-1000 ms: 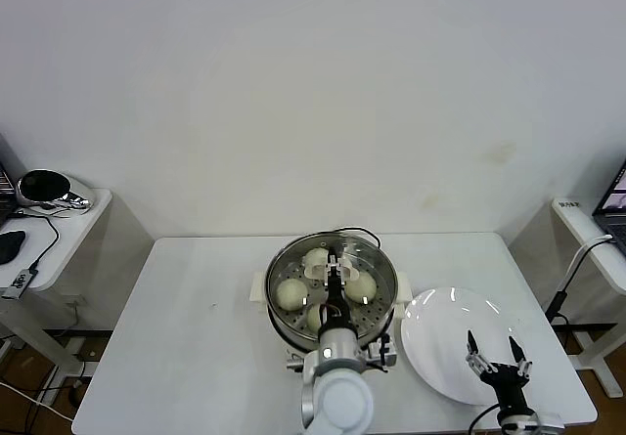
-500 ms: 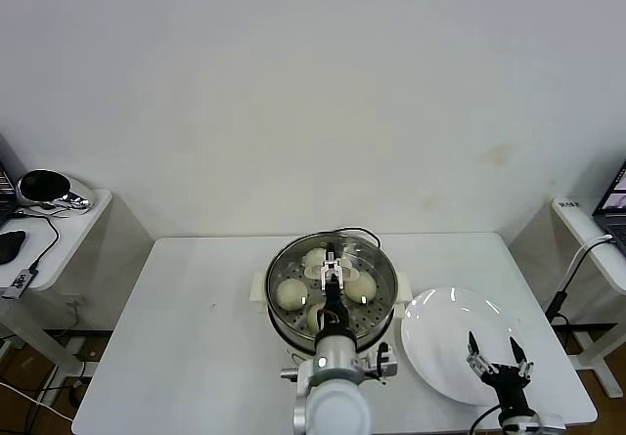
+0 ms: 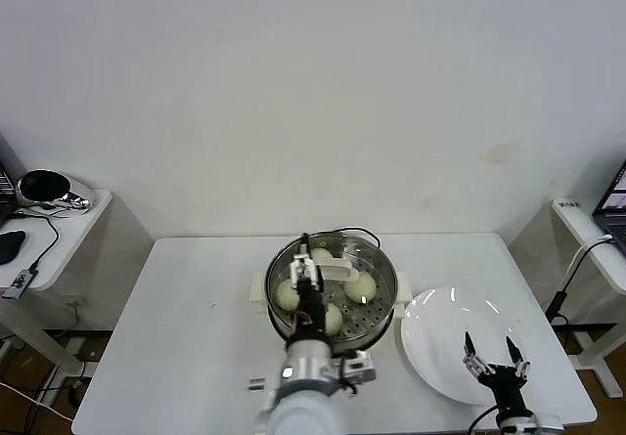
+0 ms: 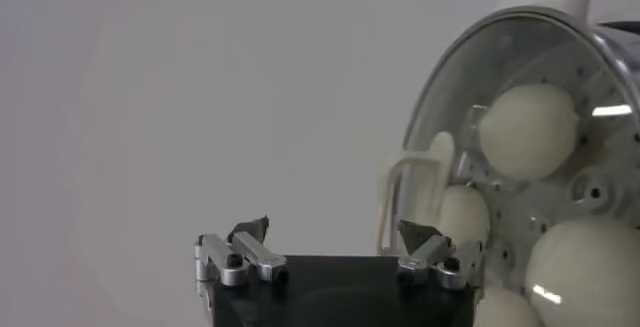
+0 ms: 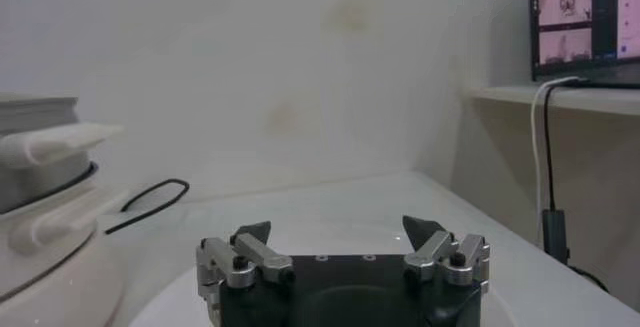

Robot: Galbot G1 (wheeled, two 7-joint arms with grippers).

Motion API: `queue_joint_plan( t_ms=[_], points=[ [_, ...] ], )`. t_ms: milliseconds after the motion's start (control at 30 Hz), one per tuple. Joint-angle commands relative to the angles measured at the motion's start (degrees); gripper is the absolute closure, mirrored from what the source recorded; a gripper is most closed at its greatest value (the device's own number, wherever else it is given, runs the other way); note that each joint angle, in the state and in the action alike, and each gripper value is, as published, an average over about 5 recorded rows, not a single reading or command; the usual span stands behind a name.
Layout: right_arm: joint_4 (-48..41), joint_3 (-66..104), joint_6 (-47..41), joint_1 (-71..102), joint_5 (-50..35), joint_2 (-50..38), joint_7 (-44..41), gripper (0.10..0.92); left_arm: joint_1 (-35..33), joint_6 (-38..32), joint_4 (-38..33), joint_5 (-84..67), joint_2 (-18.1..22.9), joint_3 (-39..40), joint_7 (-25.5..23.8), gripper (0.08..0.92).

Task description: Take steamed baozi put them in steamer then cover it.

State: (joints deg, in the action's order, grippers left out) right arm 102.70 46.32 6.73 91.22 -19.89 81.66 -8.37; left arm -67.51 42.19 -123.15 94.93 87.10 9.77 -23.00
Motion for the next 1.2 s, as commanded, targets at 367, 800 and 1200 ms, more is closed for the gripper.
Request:
queue_joint_plan(
  t_ms=[367, 800, 1200],
  points=[
    [4.44, -6.17, 0.55, 6.43, 1.27, -1.99, 1.26, 0.203, -27.3, -41.14, -6.27, -86.34, -3.66, -50.87, 19.23, 0.177],
    [10.86, -5.72, -6.6, 11.69, 3.62, -2.22, 1.77, 0.203, -35.23, -39.83, 1.26, -94.0, -3.29, -49.09, 18.01, 0.177],
    [15.64, -5.53, -9.12, 14.2, 4.5, -4.79, 0.38, 0.203, -36.62, -35.71, -0.73, -94.37, -1.76, -48.31, 16.87, 0.177]
  ],
)
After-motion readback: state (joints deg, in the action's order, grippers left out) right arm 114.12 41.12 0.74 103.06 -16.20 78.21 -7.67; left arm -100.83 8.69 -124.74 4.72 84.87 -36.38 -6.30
